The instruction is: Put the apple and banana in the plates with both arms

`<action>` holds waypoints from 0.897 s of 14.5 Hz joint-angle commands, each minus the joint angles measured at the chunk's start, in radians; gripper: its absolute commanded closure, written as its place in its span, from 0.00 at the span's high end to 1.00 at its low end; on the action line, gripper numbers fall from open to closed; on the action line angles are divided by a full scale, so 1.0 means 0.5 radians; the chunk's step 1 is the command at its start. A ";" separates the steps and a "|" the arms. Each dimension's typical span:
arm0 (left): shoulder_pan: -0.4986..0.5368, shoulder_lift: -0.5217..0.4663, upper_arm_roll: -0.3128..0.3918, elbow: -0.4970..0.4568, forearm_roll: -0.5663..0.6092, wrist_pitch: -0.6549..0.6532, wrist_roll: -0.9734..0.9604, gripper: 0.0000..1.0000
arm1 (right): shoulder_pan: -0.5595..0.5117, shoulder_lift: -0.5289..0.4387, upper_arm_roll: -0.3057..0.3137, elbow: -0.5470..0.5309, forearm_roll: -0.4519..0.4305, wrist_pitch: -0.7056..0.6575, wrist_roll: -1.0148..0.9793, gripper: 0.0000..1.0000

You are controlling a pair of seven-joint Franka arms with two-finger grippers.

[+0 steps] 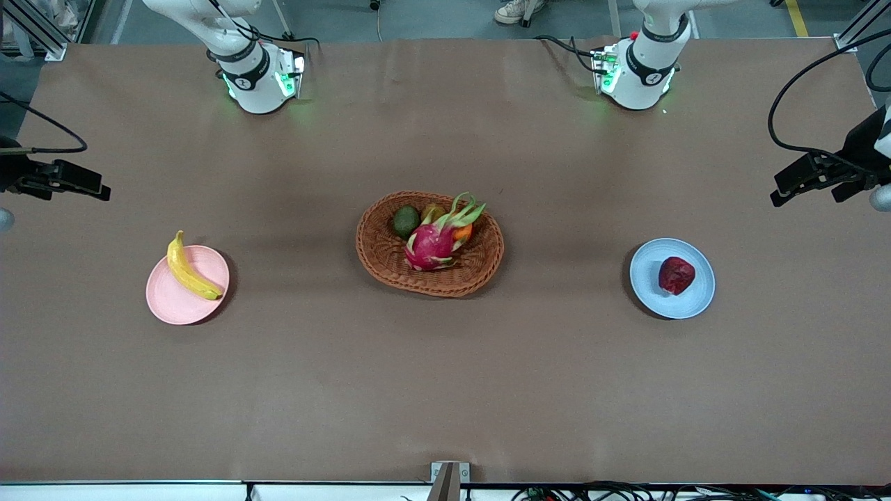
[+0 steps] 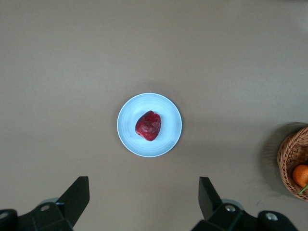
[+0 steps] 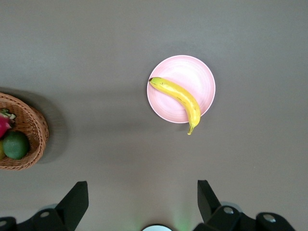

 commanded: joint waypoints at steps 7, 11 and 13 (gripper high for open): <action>0.009 0.046 -0.011 0.123 -0.017 -0.054 0.017 1.00 | 0.082 -0.339 -0.053 -0.308 -0.091 0.010 0.004 1.00; 0.006 0.046 -0.011 0.126 -0.020 -0.054 0.017 1.00 | 0.076 -0.404 -0.053 -0.323 -0.094 -0.094 0.004 1.00; -0.003 0.049 0.002 0.126 -0.020 -0.054 0.017 1.00 | 0.076 -0.441 -0.053 -0.323 -0.094 -0.097 0.004 1.00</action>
